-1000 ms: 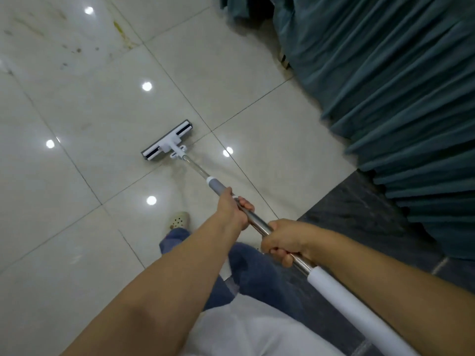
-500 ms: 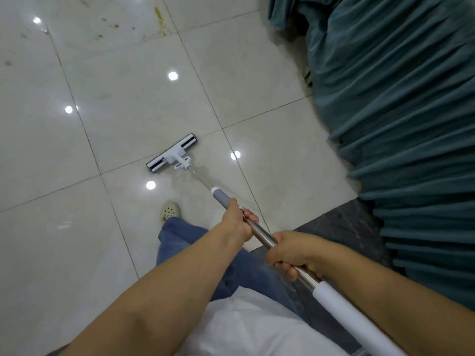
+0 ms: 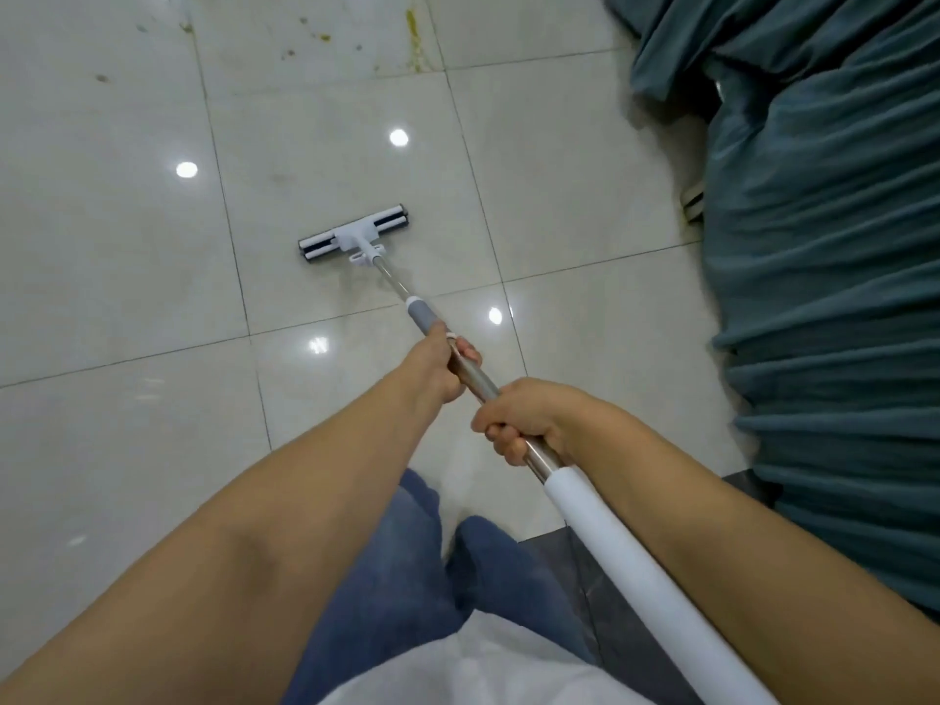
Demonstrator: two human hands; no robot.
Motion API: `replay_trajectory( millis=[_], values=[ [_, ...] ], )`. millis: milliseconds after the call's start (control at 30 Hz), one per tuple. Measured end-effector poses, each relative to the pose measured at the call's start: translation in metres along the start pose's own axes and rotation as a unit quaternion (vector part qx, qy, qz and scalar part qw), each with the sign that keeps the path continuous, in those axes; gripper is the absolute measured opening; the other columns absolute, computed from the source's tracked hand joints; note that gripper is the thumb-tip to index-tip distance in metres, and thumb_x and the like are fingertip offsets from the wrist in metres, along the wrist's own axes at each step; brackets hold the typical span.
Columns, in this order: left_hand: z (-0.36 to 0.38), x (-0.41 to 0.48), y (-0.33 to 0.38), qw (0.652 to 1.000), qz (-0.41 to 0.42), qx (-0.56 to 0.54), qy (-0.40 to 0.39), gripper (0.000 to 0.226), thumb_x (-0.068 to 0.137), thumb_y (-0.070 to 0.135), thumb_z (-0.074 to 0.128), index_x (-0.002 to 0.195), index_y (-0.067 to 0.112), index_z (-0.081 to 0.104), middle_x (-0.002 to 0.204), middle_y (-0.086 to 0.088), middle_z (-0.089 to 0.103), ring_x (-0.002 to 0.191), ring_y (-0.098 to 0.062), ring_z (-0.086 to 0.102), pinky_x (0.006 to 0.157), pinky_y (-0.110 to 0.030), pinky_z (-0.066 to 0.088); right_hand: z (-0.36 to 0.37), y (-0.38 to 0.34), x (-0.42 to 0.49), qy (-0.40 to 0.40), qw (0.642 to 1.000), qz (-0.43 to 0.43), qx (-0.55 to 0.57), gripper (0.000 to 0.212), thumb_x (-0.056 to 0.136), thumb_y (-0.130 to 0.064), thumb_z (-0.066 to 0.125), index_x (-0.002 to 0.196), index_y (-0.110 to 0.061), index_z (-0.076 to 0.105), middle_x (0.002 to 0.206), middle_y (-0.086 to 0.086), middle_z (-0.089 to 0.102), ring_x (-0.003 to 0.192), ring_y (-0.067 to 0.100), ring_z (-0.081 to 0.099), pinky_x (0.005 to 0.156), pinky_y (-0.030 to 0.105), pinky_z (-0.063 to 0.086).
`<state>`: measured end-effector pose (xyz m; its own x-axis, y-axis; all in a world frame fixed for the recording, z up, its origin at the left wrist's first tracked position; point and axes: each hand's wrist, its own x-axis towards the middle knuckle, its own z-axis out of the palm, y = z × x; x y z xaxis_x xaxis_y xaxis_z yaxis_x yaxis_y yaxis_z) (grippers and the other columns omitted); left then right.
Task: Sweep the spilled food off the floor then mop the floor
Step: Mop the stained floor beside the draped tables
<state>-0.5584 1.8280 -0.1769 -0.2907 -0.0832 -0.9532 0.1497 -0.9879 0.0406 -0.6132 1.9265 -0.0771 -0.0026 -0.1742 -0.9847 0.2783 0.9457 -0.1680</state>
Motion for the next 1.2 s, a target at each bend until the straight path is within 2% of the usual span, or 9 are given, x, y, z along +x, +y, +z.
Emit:
replay_trajectory(
  millis=[167,233,333,433,600,767,933,1067,1200],
  values=[
    [0.015,0.013,0.11,1.0,0.014,0.021,-0.005,0.04,0.093,0.04,0.053,0.068,0.013,0.037,0.044,0.001,0.039,0.031,-0.009,0.035,0.032,-0.012,0.034,0.032,-0.104,0.024,0.007,1.0,0.005,0.021,0.011,0.09,-0.003,0.056,0.08,-0.006,0.052,0.051,0.001,0.046,0.033,0.006,0.035,0.033,0.015,0.034],
    [0.024,0.017,0.151,0.999,0.023,0.043,0.002,0.04,0.093,0.042,0.051,0.07,0.013,0.037,0.053,0.001,0.037,0.039,-0.008,0.034,0.032,-0.012,0.034,0.042,-0.144,0.031,0.002,0.999,0.009,0.032,0.013,0.09,-0.003,0.056,0.079,-0.006,0.051,0.046,0.0,0.045,0.031,0.006,0.035,0.031,0.014,0.034],
    [0.037,0.025,0.205,0.997,0.026,0.069,0.012,0.039,0.094,0.042,0.05,0.072,0.013,0.038,0.057,0.001,0.038,0.045,-0.009,0.034,0.032,-0.012,0.035,0.052,-0.198,0.042,0.001,0.999,0.013,0.036,0.016,0.091,-0.004,0.055,0.076,-0.007,0.049,0.038,-0.001,0.043,0.028,0.005,0.034,0.031,0.013,0.033],
    [0.053,0.035,0.25,0.996,0.032,0.087,0.015,0.039,0.094,0.043,0.049,0.072,0.013,0.039,0.056,0.001,0.038,0.041,-0.009,0.035,0.032,-0.013,0.035,0.054,-0.247,0.052,0.0,0.999,0.011,0.036,0.017,0.091,-0.005,0.055,0.076,-0.007,0.049,0.036,-0.002,0.042,0.027,0.005,0.034,0.031,0.012,0.033],
    [0.085,0.055,0.32,0.993,0.044,0.107,0.027,0.041,0.095,0.044,0.046,0.07,0.013,0.038,0.054,0.002,0.038,0.026,-0.01,0.035,0.033,-0.01,0.033,0.05,-0.323,0.07,-0.013,0.999,0.014,0.047,0.021,0.092,-0.006,0.055,0.072,-0.008,0.047,0.038,-0.001,0.041,0.026,0.004,0.032,0.03,0.011,0.031],
    [0.128,0.08,0.387,0.993,0.052,0.095,0.04,0.039,0.095,0.043,0.047,0.071,0.013,0.038,0.052,0.002,0.038,0.026,-0.01,0.034,0.032,-0.011,0.034,0.031,-0.403,0.089,-0.021,0.999,0.002,0.04,0.019,0.092,-0.005,0.056,0.075,-0.006,0.049,0.052,0.001,0.041,0.027,0.004,0.033,0.031,0.011,0.031],
    [0.171,0.103,0.447,0.994,0.055,0.083,0.043,0.038,0.096,0.04,0.047,0.07,0.014,0.037,0.051,0.002,0.037,0.024,-0.01,0.034,0.032,-0.01,0.033,0.009,-0.476,0.11,-0.021,0.999,0.006,0.029,0.02,0.092,-0.008,0.058,0.074,-0.007,0.049,0.046,0.0,0.042,0.028,0.005,0.034,0.031,0.012,0.032],
    [0.195,0.12,0.497,0.995,0.068,0.058,0.043,0.038,0.097,0.037,0.046,0.069,0.013,0.036,0.046,0.001,0.034,0.023,-0.01,0.03,0.032,-0.01,0.031,0.006,-0.529,0.126,-0.029,0.999,-0.006,0.044,0.015,0.092,-0.006,0.058,0.079,-0.007,0.049,0.052,0.001,0.042,0.029,0.004,0.033,0.031,0.012,0.031],
    [0.207,0.135,0.56,0.995,0.067,0.065,0.041,0.037,0.098,0.036,0.044,0.07,0.013,0.036,0.053,0.001,0.033,0.025,-0.009,0.03,0.032,-0.011,0.031,0.017,-0.587,0.146,-0.034,0.998,-0.007,0.054,0.014,0.092,-0.007,0.058,0.08,-0.008,0.049,0.051,0.0,0.043,0.029,0.004,0.033,0.031,0.012,0.03]
  ],
)
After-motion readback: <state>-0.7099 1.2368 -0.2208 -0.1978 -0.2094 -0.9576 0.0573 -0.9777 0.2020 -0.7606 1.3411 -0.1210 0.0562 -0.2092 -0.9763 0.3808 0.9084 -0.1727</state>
